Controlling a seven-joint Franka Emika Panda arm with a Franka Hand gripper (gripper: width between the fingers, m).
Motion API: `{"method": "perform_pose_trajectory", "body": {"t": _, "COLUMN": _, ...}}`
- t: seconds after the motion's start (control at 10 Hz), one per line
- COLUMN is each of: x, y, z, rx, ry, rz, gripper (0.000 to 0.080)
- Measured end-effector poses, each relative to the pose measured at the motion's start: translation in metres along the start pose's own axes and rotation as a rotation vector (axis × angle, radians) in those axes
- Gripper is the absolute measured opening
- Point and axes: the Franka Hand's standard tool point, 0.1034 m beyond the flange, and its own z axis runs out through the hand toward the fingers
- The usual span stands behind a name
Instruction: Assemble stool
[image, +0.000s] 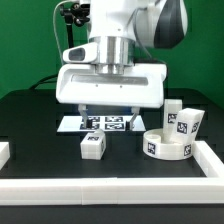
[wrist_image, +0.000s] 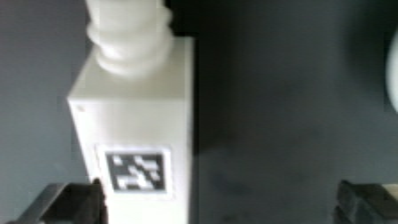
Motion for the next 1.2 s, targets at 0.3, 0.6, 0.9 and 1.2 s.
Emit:
{"method": "perform_pose_trajectory", "body": {"t": 0.3, "x": -0.001, "y": 0.0, "z": 0.002, "rx": 0.001, "ry": -0.011, "rz": 0.005, "gripper": 0.0648}}
{"method": "perform_pose_trajectory", "body": {"t": 0.6, "x": 0.013, "y": 0.004, "z": 0.005, "rx": 0.006, "ry": -0.258, "rz": -0.042, "gripper": 0.0648}}
{"method": "perform_pose_trajectory", "body": {"t": 0.9, "x": 0.009, "y": 0.004, "z": 0.006, "rx": 0.021, "ry": -0.458, "rz": -0.034, "gripper": 0.0648}}
{"method": "perform_pose_trajectory", "body": {"t": 1.2, "x": 0.004, "y": 0.006, "z": 0.007, "rx": 0.032, "ry": -0.659, "rz": -0.027, "gripper": 0.0648}}
